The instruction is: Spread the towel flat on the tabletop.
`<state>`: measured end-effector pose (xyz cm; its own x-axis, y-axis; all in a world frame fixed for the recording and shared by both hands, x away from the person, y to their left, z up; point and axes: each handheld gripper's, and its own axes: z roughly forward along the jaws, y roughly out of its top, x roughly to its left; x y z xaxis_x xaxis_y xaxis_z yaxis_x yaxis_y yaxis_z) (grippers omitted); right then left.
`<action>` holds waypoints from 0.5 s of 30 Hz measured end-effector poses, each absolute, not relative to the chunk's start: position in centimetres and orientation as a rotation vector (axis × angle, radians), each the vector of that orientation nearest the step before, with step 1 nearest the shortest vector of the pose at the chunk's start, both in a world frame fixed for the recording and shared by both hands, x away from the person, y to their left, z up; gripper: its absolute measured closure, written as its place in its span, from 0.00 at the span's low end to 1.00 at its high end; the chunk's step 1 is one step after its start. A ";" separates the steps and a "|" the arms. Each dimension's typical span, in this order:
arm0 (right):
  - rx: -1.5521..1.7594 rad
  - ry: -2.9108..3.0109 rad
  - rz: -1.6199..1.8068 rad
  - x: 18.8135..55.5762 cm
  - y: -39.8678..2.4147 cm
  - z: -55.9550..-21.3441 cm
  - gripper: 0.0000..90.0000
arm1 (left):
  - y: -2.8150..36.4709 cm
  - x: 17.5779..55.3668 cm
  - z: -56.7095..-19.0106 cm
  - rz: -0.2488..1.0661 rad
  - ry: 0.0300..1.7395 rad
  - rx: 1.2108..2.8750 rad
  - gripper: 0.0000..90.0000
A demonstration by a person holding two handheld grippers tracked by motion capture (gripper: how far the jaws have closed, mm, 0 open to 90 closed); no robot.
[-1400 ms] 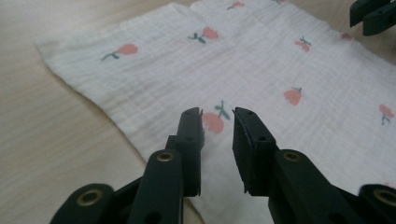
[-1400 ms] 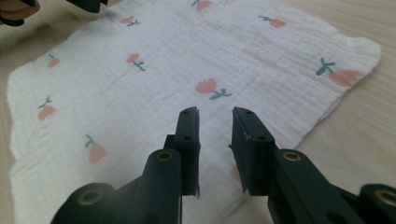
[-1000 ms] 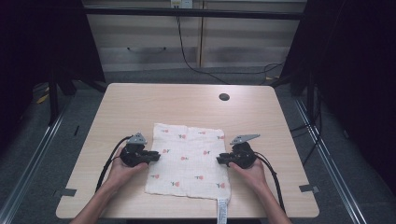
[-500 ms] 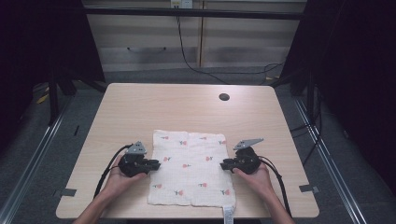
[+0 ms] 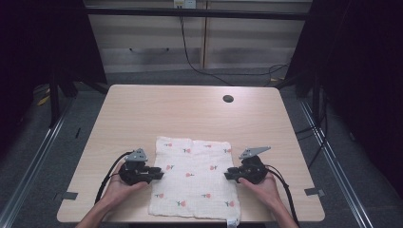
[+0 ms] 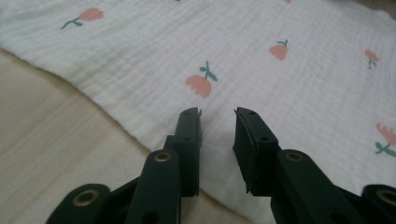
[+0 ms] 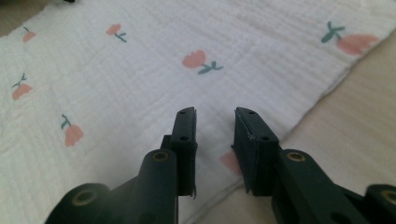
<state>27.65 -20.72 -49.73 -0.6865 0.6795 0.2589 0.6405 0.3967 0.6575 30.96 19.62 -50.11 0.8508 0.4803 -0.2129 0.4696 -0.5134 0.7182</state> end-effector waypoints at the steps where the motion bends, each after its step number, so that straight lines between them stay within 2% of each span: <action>1: 1.209 2.570 1.183 27.9 -20.7 -49.5 0.76 | 19.6 31.1 -50.0 0.018 0.683 2.185 0.78; 5: 1.242 2.468 1.237 29.9 -21.3 -48.2 0.76 | 19.6 32.2 -49.8 0.046 0.699 2.136 0.79; 15: 1.285 2.409 1.153 36.5 -21.7 -47.9 0.77 | 18.7 33.3 -50.4 0.096 0.709 2.183 0.79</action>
<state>36.54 -21.73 -47.92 -0.6111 0.7682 0.1910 0.6307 0.3268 0.7039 33.33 18.68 -50.42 0.8385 0.5195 -0.1646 0.4570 -0.5059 0.7315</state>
